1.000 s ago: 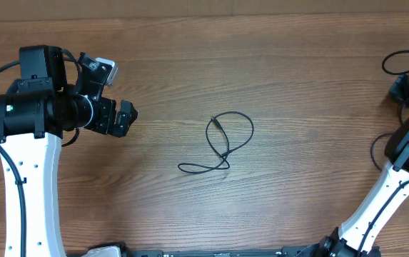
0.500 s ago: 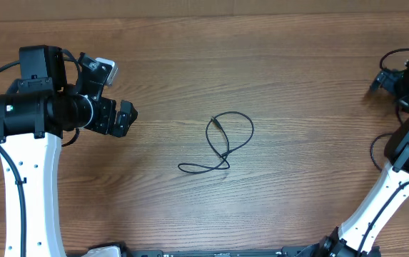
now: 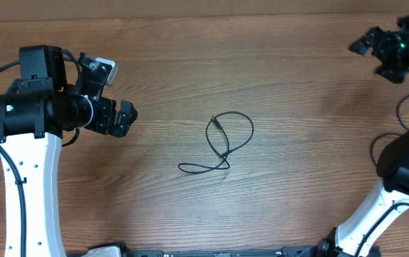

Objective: Untangle cables
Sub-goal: 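Move the right gripper back left toward the small looped black cable, then lower the right gripper onto the looped cable and grasp it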

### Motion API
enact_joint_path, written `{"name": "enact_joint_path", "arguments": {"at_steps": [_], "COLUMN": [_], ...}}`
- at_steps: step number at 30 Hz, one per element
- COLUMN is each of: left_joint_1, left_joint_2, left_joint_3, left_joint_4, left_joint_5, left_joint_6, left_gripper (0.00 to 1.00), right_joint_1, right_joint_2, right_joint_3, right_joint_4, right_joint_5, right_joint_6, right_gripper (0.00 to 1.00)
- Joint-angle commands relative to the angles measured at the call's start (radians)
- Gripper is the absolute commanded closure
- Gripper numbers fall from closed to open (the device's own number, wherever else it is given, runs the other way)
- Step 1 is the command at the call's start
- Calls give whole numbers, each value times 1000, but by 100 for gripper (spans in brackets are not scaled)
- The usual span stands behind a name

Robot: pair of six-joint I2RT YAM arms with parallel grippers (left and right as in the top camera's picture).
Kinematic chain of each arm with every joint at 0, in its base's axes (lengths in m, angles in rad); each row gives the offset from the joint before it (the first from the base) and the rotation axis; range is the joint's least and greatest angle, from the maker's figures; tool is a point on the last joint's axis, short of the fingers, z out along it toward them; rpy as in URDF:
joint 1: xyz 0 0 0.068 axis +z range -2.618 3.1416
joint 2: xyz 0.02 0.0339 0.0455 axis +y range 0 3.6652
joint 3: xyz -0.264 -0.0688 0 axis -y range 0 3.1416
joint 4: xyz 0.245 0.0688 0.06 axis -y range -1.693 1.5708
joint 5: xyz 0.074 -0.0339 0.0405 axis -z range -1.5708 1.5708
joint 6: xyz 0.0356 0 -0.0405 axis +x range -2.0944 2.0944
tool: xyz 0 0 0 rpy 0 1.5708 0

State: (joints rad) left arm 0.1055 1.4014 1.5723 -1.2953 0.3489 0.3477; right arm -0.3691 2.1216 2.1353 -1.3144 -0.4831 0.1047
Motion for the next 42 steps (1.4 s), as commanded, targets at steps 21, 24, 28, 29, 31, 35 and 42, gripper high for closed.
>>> {"name": "enact_joint_path", "arguments": {"at_steps": [21,24,28,29,31,35,42], "left_joint_1": [5,5,5,5,5,5,5], "left_joint_2": [-1,-1,-1,-1,-1,-1,-1], "left_joint_3": [8,8,8,8,8,8,8], "left_joint_4": [-2,-2,-2,-2,-2,-2,-2], "left_joint_5": [14,14,14,14,14,14,14], "left_joint_6": [12,12,12,12,12,12,12], "left_gripper": [0,1,0,1,1,0,1], "right_joint_1": [272,306,352,365,392,455,560], "right_joint_2": [-50,-64,-109,-127,-156,-216,-312], "right_joint_3": [19,19,-8,-18,-33,-61,-195], "right_joint_4": [-321,-375,-380,-379,-380,-380,-379], "right_joint_5": [190,264,282,281,282,319,363], "right_joint_6": [217,243,240,241,261,308,373], "right_gripper": [6,6,5,5,5,5,2]}}
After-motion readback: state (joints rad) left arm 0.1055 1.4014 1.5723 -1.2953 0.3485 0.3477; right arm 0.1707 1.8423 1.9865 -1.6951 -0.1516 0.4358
